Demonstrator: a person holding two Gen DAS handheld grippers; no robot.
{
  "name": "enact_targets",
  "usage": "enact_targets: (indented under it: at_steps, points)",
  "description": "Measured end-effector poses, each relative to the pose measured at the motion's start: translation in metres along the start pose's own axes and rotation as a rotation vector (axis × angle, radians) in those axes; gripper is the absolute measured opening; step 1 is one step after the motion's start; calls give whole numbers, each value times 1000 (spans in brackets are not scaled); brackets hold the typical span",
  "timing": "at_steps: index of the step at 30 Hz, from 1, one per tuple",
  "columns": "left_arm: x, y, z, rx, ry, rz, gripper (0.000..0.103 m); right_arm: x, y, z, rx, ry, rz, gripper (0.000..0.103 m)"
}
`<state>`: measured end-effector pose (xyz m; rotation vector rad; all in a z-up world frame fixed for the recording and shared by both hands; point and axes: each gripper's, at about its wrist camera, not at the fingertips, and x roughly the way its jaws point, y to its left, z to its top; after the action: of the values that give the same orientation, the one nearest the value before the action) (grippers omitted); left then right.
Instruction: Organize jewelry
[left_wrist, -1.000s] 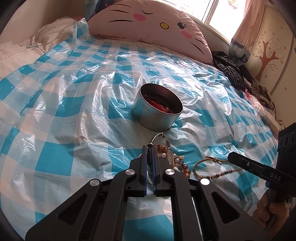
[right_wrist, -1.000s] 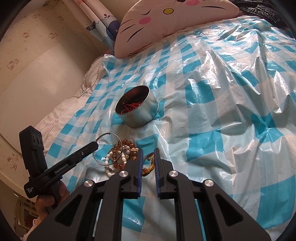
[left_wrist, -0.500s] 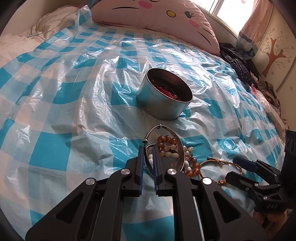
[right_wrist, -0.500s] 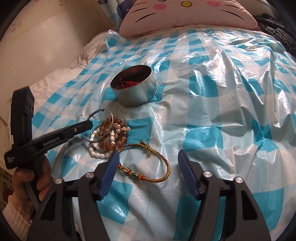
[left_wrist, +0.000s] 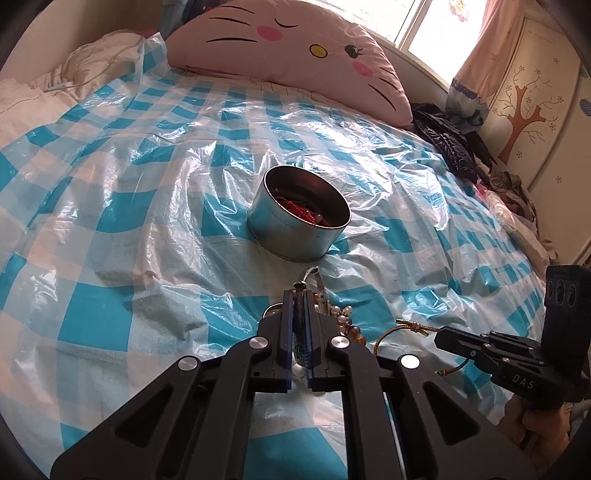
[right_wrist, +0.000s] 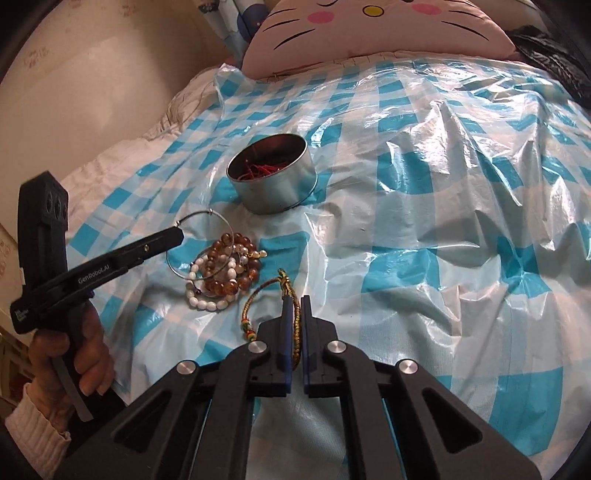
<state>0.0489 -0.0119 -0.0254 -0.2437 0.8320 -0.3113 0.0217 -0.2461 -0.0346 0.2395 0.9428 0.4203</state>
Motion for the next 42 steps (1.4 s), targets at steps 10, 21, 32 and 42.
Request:
enact_targets:
  at_steps: [10, 21, 32, 42]
  points:
    - [-9, -2, 3, -11, -33, -61, 5, -37, 6, 29, 54, -133, 72, 4]
    - [-14, -16, 9, 32, -43, -62, 4, -31, 19, 60, 61, -185, 103, 4]
    - [-16, -32, 16, 105, -57, 4, 4, -25, 20, 67, 74, -189, 114, 4]
    - [7, -23, -6, 147, 89, 5, 20, -19, 1, 47, 122, -167, 96, 4]
